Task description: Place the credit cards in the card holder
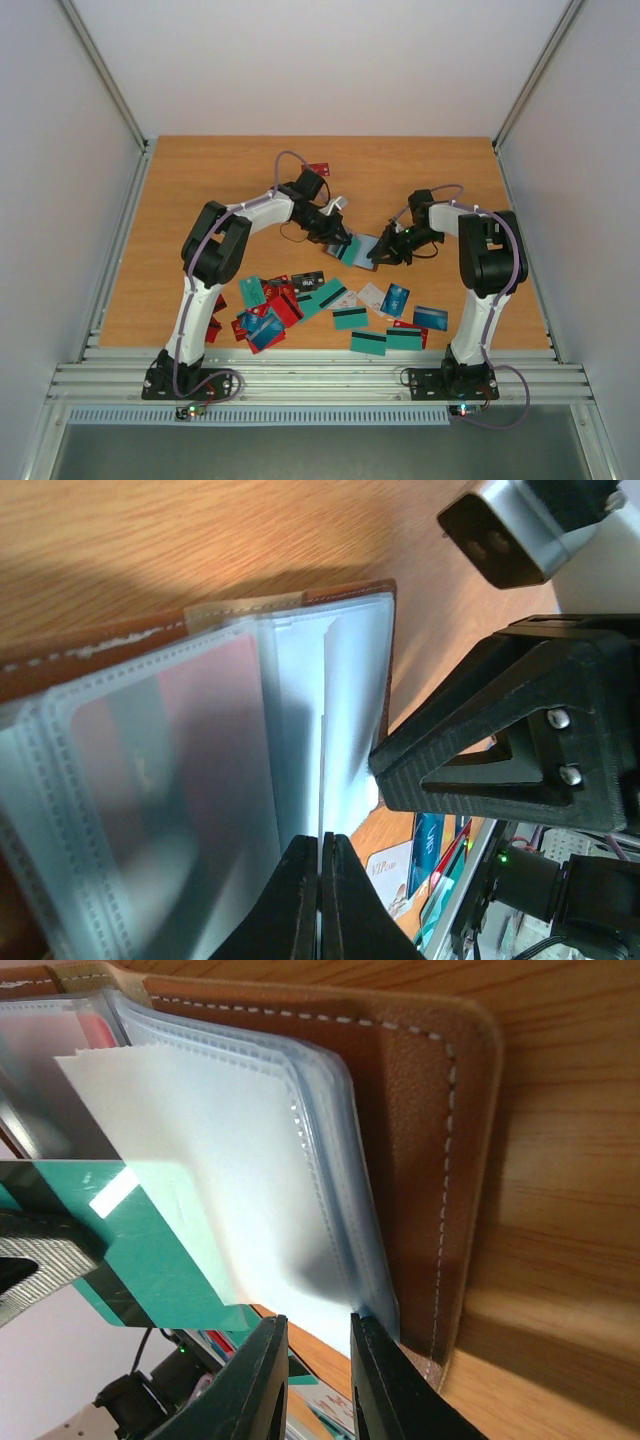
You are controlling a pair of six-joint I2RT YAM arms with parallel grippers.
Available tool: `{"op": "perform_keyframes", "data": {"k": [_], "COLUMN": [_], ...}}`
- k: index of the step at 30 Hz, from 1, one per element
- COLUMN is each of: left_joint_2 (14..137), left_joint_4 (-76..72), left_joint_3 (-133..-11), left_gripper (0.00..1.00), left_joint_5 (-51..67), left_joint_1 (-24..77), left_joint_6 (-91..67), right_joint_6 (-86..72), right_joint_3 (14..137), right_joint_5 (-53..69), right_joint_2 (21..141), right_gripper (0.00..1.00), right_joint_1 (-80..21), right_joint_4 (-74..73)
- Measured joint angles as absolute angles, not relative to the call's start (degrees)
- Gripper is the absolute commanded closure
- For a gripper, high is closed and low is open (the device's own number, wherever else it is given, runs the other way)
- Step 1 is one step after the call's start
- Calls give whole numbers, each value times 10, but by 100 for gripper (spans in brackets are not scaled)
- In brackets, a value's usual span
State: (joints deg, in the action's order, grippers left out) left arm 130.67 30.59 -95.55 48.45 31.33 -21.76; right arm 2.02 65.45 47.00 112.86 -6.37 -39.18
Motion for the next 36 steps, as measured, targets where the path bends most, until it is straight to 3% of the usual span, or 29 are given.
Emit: {"op": "perform_keyframes", "data": {"k": [36], "left_joint_2": [1355], "left_joint_4": [266], "left_joint_3": [-1004], "left_gripper": [100], "left_joint_5": [516], "left_joint_1": [305], "left_joint_6": [-211], "right_joint_6": [39], "right_joint_3": [672], "right_joint_5": [472], "right_joint_2": [1138], "right_gripper": [80], "right_joint_1": [-64], "right_joint_4": [-416]}}
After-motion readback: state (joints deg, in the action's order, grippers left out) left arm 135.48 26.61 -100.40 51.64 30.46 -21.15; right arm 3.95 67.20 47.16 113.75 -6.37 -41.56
